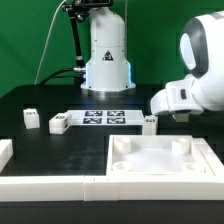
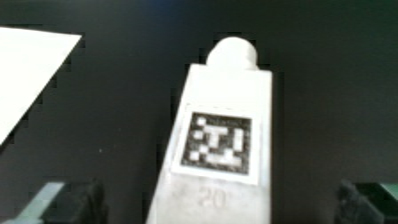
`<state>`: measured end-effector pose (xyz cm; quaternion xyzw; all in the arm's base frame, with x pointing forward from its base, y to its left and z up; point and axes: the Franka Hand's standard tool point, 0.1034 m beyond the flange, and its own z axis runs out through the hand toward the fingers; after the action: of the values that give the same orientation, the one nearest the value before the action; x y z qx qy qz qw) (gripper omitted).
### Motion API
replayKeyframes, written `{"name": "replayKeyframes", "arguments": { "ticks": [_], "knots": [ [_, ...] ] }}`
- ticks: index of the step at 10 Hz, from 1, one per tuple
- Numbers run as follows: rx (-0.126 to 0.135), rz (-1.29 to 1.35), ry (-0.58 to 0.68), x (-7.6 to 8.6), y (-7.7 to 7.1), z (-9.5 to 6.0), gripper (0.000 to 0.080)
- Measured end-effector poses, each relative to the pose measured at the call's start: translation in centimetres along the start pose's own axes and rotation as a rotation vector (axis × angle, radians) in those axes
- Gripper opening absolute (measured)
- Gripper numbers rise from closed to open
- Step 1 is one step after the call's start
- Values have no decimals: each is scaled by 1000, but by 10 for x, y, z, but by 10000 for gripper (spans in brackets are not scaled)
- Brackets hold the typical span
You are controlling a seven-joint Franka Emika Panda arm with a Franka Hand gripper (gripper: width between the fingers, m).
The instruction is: Assemble one leg
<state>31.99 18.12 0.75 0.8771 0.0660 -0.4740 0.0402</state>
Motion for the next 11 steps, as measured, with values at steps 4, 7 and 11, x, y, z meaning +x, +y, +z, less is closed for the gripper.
{"name": "replayKeyframes", "arguments": {
  "ticks": [4,7,11],
  "knots": [
    [0,0,1,0,0,0,387],
    [0,0,1,0,0,0,290],
    [0,0,1,0,0,0,291]
  ]
}}
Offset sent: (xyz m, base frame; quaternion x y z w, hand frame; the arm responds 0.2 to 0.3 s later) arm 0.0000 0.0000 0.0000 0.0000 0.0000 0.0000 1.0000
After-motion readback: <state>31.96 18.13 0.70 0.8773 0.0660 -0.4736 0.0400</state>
